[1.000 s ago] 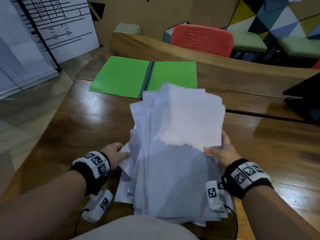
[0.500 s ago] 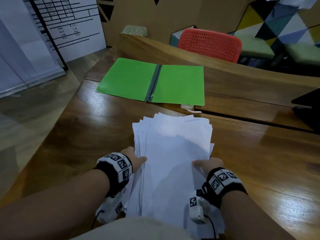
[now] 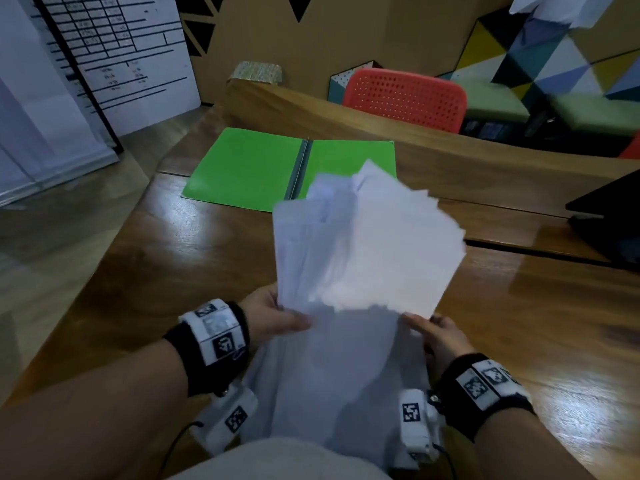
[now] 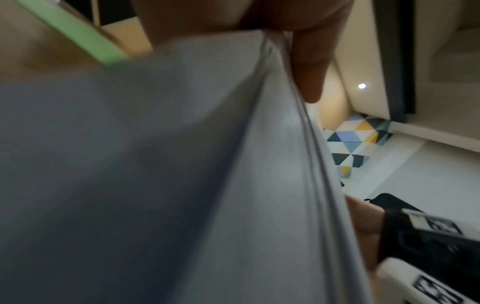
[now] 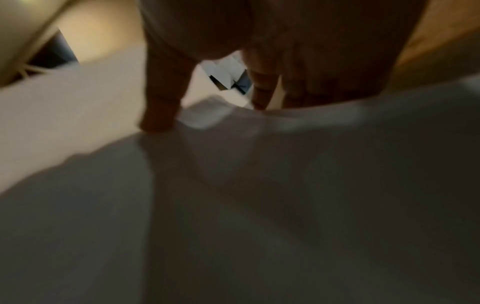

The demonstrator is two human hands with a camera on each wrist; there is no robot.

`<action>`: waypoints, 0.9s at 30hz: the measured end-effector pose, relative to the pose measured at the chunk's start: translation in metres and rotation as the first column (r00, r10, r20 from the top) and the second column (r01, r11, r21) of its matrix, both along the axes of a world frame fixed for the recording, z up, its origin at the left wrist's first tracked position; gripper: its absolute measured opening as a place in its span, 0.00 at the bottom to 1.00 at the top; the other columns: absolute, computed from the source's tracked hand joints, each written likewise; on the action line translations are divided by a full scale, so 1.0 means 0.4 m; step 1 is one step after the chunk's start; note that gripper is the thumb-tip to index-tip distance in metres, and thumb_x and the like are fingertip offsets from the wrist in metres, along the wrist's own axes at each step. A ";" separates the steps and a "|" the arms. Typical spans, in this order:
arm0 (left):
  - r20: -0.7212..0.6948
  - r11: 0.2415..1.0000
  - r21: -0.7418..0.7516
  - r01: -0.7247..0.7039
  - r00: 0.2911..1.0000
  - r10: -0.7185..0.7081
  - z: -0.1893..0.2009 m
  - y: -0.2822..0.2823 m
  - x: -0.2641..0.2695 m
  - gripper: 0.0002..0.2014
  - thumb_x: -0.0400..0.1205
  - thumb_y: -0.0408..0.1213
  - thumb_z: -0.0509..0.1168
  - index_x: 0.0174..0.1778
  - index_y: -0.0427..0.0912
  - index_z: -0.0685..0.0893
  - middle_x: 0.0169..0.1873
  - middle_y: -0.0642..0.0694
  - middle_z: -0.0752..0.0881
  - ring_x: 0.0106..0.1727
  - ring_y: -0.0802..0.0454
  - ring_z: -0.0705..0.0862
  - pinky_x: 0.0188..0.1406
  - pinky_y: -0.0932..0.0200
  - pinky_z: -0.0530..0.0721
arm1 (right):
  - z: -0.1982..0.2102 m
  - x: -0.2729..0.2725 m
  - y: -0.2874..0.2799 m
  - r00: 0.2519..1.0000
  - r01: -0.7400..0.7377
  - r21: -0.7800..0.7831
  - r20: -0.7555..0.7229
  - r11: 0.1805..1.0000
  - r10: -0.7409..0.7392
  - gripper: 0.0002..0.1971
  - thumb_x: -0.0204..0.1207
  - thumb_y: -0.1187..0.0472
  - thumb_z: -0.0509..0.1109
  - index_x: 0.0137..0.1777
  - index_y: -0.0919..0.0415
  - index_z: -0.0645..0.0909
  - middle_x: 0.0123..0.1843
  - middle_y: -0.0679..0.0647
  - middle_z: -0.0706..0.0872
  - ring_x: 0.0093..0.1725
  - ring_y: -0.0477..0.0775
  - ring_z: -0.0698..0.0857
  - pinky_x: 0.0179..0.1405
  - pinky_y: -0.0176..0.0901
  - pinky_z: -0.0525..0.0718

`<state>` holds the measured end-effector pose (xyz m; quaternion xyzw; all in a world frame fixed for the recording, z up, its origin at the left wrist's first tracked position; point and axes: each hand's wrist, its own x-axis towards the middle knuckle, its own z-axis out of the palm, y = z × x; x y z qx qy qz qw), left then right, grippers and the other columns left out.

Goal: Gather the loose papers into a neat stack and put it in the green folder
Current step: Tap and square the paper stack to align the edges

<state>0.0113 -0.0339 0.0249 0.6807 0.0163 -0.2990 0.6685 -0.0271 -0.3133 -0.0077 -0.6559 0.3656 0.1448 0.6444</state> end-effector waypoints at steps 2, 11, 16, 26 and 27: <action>0.058 0.998 0.027 0.056 0.997 -0.058 0.054 0.016 0.016 0.27 0.51 0.32 0.84 0.46 0.40 0.85 0.30 0.54 0.92 0.34 0.62 0.89 0.33 0.69 0.85 | 0.039 -0.008 -0.001 0.985 0.015 0.191 0.166 0.981 -0.047 0.34 0.47 0.63 0.86 0.58 0.60 0.81 0.50 0.60 0.90 0.49 0.62 0.89 0.54 0.59 0.84; 0.574 0.812 0.430 -0.395 0.814 0.091 0.290 -0.014 0.055 0.19 0.72 0.45 0.74 0.57 0.44 0.86 0.45 0.51 0.85 0.48 0.53 0.83 0.50 0.61 0.78 | 0.353 0.056 0.100 0.786 0.159 -0.223 0.618 0.962 0.013 0.12 0.66 0.68 0.79 0.48 0.70 0.85 0.27 0.43 0.87 0.22 0.30 0.83 0.18 0.20 0.74; 0.658 0.840 0.225 -0.494 0.713 0.243 0.357 -0.037 0.018 0.20 0.73 0.42 0.73 0.60 0.44 0.84 0.46 0.54 0.80 0.48 0.57 0.79 0.43 0.67 0.75 | 0.390 0.050 0.146 0.649 0.266 -0.121 0.756 0.956 -0.085 0.13 0.65 0.69 0.78 0.49 0.66 0.83 0.28 0.38 0.85 0.24 0.28 0.83 0.24 0.20 0.78; 0.405 0.887 0.220 -0.405 0.865 0.295 0.193 -0.037 -0.013 0.18 0.66 0.38 0.78 0.50 0.44 0.84 0.42 0.50 0.86 0.47 0.54 0.87 0.42 0.64 0.82 | 0.254 0.013 0.129 0.755 0.194 -0.048 0.645 0.980 -0.118 0.13 0.67 0.71 0.77 0.45 0.54 0.82 0.41 0.43 0.85 0.32 0.30 0.85 0.30 0.18 0.79; 0.407 0.895 0.200 -0.400 0.864 0.295 0.191 -0.030 -0.010 0.17 0.66 0.37 0.79 0.48 0.44 0.84 0.40 0.51 0.87 0.42 0.64 0.88 0.36 0.72 0.82 | 0.258 0.012 0.119 0.754 0.206 -0.048 0.644 0.977 -0.128 0.14 0.66 0.71 0.77 0.41 0.52 0.80 0.40 0.43 0.84 0.33 0.32 0.84 0.28 0.18 0.79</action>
